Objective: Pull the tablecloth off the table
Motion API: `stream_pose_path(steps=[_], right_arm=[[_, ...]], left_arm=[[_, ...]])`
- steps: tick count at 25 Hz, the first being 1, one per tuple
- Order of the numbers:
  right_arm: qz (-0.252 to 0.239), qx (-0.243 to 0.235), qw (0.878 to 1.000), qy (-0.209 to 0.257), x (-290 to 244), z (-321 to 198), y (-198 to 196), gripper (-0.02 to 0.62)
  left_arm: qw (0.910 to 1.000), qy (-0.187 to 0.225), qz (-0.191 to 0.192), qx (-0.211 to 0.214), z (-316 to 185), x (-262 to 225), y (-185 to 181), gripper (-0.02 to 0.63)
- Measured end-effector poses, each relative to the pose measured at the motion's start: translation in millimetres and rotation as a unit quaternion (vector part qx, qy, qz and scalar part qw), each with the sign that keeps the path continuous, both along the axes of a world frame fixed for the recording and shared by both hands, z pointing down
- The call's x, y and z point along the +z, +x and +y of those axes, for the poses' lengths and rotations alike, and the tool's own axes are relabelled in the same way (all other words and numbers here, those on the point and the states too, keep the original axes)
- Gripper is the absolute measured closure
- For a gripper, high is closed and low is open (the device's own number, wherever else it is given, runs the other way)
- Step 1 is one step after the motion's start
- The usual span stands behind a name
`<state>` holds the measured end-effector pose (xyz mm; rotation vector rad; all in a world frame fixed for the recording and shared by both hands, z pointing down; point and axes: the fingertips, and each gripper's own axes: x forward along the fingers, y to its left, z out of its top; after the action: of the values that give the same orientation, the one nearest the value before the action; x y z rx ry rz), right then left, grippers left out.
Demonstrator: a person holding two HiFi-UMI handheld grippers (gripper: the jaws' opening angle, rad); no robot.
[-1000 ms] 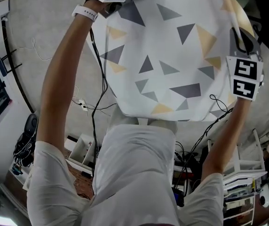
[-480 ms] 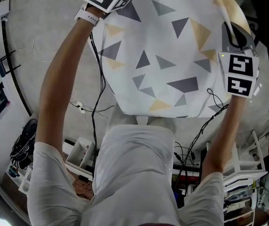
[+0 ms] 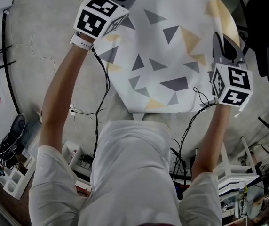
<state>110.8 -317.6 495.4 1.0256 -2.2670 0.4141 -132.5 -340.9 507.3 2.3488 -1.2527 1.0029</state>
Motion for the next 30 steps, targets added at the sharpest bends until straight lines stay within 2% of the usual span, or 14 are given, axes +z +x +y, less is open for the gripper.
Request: stream_pose_path(steps=[5,10,16,24,30], right_arm=[[-0.017,0.018,1.0,0.017,-36.8,21.3,-2.2,0.566],[-0.021,0.047,0.997,0.051,-83.5,70.1,-3.0,0.566],[-0.015,0.089,0.991,0.097,-135.3,134.3,-6.6,0.565],[-0.02,0.127,0.98,0.154,-204.1,256.5,-46.9,0.563],[-0.026,0.133,0.976,0.172,-227.2,309.1,-43.0,0.563]], left_arm=[[0.9994,0.022,0.012,-0.024,31.9,-49.9,0.7,0.574],[0.9972,0.051,0.043,-0.034,90.9,-106.0,2.5,0.577],[0.9936,0.068,0.086,-0.029,169.3,-160.6,-1.6,0.578],[0.9823,0.115,0.145,-0.025,293.4,-224.4,-47.0,0.579],[0.977,0.14,0.161,-0.01,334.2,-256.1,-48.9,0.58]])
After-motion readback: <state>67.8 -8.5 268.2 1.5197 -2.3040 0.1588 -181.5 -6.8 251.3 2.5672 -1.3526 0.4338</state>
